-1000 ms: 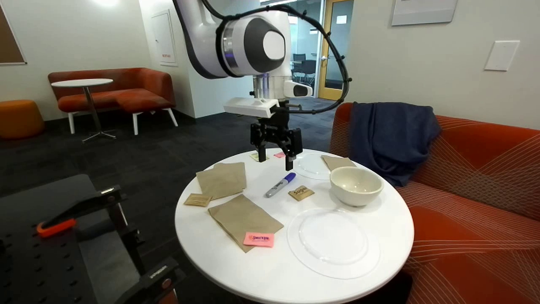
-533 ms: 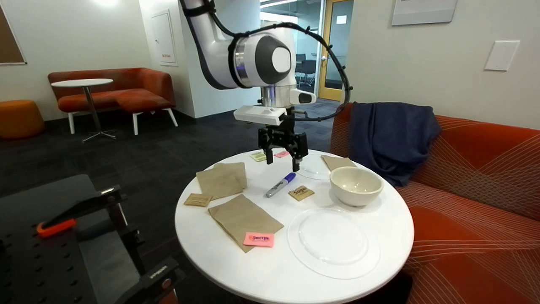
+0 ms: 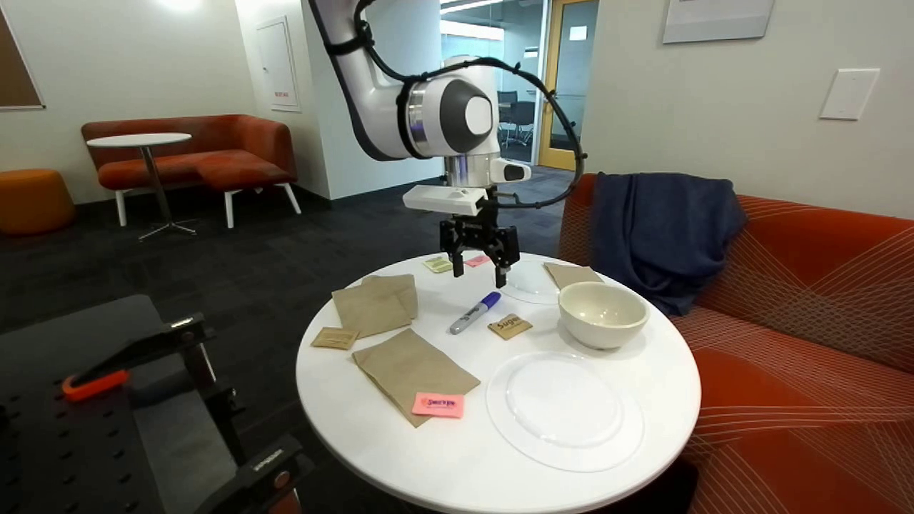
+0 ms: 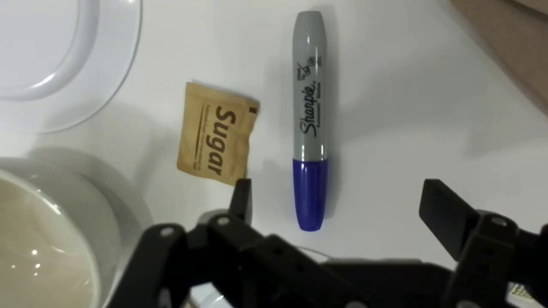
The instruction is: Put the marker in the bowl
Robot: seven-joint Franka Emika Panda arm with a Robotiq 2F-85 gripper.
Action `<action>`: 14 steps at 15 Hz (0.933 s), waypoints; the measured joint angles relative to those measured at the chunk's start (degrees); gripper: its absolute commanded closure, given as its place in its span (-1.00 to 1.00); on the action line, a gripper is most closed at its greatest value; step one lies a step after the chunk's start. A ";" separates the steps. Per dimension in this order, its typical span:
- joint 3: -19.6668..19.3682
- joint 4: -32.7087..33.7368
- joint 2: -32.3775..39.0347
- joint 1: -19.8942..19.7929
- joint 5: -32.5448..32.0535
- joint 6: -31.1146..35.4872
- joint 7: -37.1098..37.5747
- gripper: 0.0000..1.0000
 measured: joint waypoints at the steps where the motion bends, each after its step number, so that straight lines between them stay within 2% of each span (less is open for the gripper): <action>1: 0.06 0.81 0.57 0.26 0.01 -0.61 0.50 -1.00; 13: 0.22 5.93 4.88 0.34 1.73 -5.93 3.24 -1.00; 14: 0.22 5.95 5.14 0.17 1.97 -6.07 3.24 -0.73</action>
